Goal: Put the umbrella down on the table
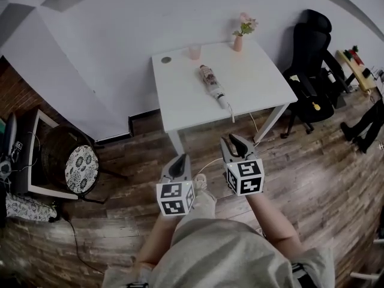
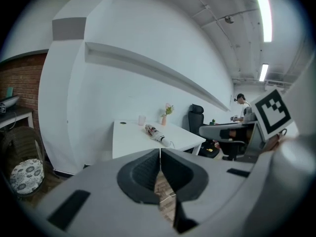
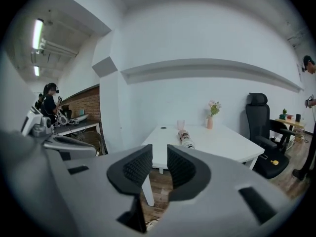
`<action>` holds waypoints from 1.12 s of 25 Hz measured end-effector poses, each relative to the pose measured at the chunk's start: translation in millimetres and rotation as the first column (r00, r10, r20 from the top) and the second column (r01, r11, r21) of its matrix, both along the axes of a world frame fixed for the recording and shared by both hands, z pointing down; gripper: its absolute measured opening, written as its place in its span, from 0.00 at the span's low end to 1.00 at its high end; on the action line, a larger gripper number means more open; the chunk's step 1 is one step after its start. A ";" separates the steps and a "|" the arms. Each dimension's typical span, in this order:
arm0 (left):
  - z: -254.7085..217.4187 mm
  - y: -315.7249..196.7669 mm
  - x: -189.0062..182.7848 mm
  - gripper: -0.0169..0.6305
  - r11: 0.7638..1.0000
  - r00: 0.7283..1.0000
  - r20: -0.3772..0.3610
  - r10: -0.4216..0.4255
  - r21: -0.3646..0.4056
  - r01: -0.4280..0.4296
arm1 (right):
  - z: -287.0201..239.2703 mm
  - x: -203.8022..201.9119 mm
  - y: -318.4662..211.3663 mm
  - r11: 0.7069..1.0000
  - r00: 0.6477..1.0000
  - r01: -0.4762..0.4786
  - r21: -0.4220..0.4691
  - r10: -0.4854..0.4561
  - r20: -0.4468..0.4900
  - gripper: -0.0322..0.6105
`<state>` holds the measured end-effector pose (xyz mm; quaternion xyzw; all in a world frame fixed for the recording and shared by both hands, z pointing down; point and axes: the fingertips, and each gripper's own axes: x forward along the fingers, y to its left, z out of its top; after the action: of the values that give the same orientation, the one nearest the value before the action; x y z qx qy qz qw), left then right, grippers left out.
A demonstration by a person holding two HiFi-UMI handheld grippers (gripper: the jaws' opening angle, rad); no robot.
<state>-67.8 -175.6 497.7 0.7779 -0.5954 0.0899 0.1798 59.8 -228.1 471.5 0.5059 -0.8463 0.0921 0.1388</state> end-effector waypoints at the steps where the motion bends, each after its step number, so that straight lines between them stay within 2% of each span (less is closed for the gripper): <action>1: -1.0 7.6 0.3 0.04 1.000 1.000 -0.002 -0.004 0.003 0.004 | -2.2 1.3 9.9 1.000 1.000 0.001 0.007 -0.001 -0.002 0.17; 7: -6.7 47.2 0.9 0.04 1.000 1.000 -0.007 -0.029 0.010 0.029 | -16.8 8.4 63.8 0.999 1.000 0.005 0.042 -0.005 0.000 0.05; 12: -13.0 72.5 3.8 0.04 0.999 0.999 -0.007 -0.039 0.016 0.039 | -26.7 16.4 97.0 0.998 1.000 0.005 0.059 -0.006 0.021 0.05; 19: -23.3 98.7 4.9 0.04 0.999 0.999 -0.013 -0.037 0.021 0.037 | -34.9 19.9 130.9 0.997 1.000 -0.007 0.080 0.007 0.004 0.05; 28: -18.7 124.0 8.8 0.04 1.000 1.000 -0.001 -0.006 0.021 0.006 | -27.8 21.3 161.7 0.996 0.999 -0.033 0.080 0.032 0.006 0.05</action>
<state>-59.0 -51.5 479.0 0.7781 -0.5983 0.0828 0.1724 81.1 -66.5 443.7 0.5246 -0.8413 0.0615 0.1150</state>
